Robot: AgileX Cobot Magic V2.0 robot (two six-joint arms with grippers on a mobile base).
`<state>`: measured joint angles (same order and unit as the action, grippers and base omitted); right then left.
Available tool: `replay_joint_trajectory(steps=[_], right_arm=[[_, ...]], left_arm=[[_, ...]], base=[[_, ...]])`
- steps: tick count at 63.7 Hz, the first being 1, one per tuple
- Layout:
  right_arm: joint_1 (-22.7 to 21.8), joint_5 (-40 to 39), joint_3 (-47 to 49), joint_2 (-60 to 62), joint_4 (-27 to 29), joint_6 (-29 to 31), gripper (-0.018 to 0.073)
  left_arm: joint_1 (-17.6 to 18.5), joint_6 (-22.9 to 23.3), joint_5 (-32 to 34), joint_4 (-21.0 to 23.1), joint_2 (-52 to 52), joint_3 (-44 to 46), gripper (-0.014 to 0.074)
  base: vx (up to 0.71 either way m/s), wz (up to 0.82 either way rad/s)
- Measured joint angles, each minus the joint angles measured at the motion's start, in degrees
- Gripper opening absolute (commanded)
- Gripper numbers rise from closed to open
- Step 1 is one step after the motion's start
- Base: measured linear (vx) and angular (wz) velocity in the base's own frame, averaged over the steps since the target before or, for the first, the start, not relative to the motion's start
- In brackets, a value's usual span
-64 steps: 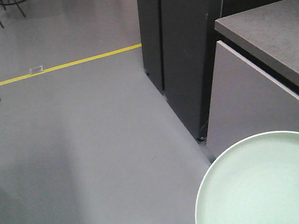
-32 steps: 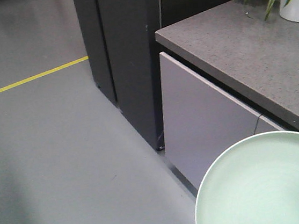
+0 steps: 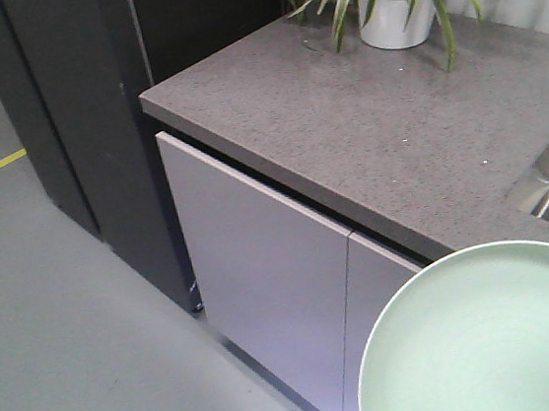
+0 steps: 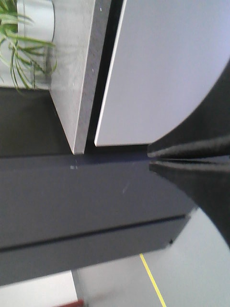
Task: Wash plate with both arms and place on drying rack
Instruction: 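Drive along the aisle toward the sink counter with the plate, then drive up to the steel sink and stop facing the faucet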
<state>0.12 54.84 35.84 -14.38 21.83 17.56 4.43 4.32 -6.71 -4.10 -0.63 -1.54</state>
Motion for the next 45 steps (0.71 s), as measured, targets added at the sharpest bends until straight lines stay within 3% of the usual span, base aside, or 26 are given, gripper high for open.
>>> replay_joint_trajectory(steps=[45], right_arm=[[0.0,0.0,0.0,0.0,0.0,0.0,-0.0002]], left_arm=[[0.0,0.0,0.0,0.0,0.0,0.0,-0.0006]], base=[[0.11,-0.44]])
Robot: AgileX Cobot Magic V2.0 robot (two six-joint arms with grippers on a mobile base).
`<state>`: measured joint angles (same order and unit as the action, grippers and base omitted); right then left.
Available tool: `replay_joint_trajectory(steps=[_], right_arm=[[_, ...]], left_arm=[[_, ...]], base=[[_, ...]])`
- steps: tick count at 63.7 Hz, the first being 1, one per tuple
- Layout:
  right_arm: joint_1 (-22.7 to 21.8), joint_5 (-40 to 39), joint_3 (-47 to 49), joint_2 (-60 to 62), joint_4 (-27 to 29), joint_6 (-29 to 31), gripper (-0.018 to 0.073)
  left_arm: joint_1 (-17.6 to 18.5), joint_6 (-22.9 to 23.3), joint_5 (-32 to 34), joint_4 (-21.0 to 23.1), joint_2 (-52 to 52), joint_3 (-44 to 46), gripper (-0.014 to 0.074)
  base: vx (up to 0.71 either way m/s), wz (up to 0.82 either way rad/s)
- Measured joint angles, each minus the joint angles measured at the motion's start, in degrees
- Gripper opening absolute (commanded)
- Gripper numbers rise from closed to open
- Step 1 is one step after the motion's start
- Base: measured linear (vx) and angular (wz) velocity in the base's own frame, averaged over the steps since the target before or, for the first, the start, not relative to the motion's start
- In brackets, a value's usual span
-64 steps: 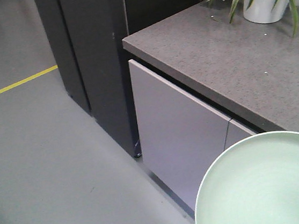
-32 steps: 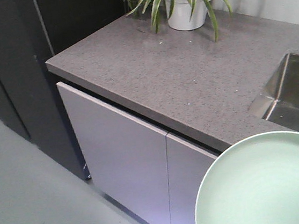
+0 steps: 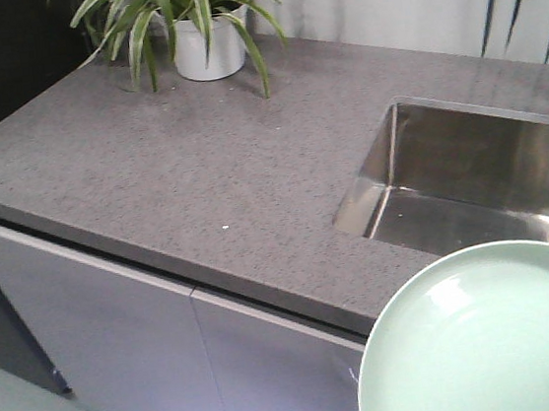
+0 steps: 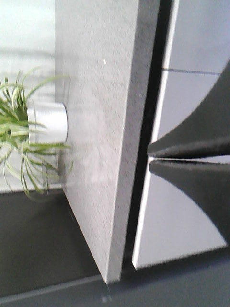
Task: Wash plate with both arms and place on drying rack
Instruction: 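Drive up to the steel sink and stop facing the faucet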
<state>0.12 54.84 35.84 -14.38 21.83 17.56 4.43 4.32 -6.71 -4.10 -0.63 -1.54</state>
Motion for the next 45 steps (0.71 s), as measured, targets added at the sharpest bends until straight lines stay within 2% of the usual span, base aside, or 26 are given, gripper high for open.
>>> replay_joint_trajectory(steps=[45], right_arm=[[0.0,0.0,0.0,0.0,0.0,0.0,-0.0002]], left_arm=[[0.0,0.0,0.0,0.0,0.0,0.0,-0.0006]], base=[[0.1,-0.4]])
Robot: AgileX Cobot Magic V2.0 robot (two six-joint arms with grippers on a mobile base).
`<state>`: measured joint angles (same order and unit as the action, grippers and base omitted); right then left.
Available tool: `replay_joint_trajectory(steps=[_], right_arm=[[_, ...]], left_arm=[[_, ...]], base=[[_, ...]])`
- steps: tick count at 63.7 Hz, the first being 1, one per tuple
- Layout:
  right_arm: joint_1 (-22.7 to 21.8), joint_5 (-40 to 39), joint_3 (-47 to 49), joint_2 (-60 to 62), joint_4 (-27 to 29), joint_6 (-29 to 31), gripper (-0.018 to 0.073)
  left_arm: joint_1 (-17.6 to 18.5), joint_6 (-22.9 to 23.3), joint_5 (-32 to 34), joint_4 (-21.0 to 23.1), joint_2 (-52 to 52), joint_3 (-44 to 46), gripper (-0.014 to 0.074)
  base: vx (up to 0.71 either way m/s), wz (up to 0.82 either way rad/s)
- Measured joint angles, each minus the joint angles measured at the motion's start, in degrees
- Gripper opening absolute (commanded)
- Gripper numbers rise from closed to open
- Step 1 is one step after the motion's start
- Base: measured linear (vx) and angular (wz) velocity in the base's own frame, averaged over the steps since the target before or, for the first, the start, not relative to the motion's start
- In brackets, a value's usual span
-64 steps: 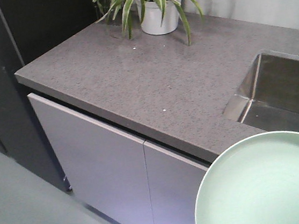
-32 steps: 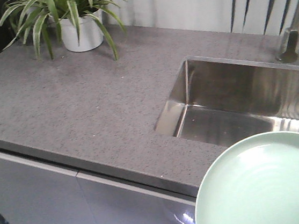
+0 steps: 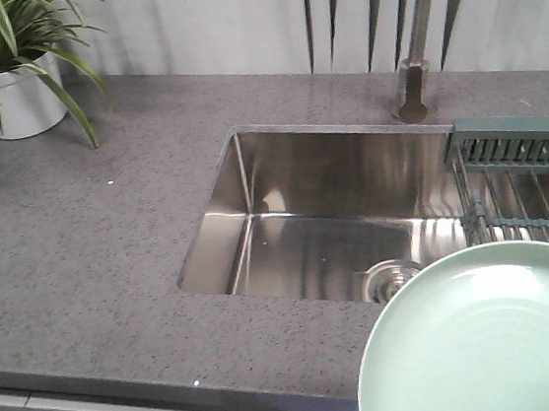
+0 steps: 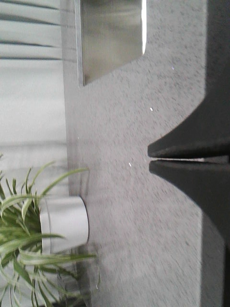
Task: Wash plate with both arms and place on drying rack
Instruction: 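Drive up to the steel sink and stop facing the faucet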
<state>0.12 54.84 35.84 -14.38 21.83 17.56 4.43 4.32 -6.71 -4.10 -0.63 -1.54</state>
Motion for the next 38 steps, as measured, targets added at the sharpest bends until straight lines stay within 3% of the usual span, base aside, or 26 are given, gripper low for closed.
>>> replay_joint_trajectory(steps=[38], right_arm=[[0.0,0.0,0.0,0.0,0.0,0.0,-0.0002]], left_arm=[[0.0,0.0,0.0,0.0,0.0,0.0,-0.0006]], base=[[0.07,-0.27]])
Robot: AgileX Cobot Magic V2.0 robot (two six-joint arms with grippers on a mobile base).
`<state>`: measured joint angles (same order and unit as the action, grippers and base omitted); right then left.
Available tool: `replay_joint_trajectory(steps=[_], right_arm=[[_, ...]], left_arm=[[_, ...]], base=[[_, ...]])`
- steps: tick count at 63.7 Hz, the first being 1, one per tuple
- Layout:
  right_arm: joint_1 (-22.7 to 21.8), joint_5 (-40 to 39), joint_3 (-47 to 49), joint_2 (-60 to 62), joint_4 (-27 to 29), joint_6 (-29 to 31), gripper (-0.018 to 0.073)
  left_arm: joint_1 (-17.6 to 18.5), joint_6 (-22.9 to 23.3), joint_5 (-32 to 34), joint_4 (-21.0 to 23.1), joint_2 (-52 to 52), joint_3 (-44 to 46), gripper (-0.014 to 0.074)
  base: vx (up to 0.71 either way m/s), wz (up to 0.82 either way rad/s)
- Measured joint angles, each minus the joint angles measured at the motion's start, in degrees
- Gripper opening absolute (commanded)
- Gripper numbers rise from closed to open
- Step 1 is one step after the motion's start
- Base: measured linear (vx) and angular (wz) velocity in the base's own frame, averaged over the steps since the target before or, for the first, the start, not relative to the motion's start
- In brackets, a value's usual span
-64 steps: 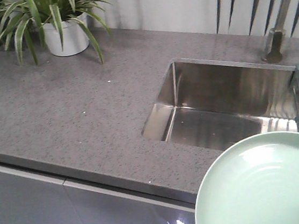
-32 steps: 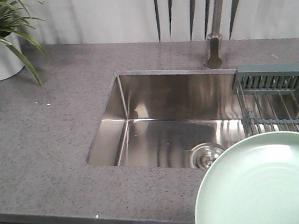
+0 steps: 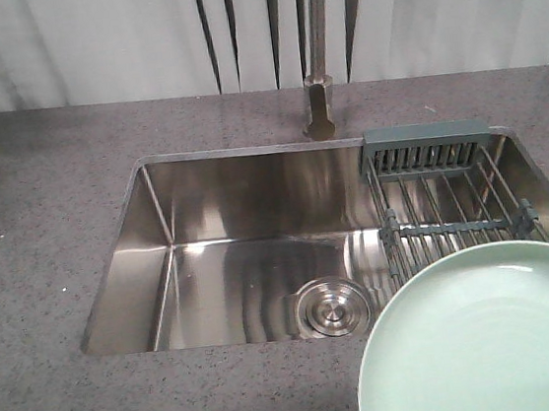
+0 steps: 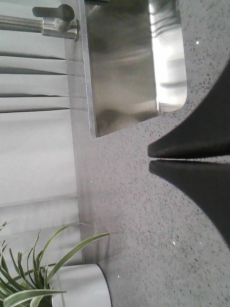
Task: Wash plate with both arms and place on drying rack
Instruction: 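Drive up to the steel sink and stop facing the faucet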
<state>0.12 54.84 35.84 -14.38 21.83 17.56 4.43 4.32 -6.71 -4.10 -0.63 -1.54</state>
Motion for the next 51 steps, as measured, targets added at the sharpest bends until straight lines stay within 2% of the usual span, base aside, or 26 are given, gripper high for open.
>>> replay_joint_trajectory(steps=[51], right_arm=[[0.0,0.0,0.0,0.0,0.0,0.0,-0.0002]], left_arm=[[0.0,0.0,0.0,0.0,0.0,0.0,-0.0006]], base=[[0.05,-0.08]])
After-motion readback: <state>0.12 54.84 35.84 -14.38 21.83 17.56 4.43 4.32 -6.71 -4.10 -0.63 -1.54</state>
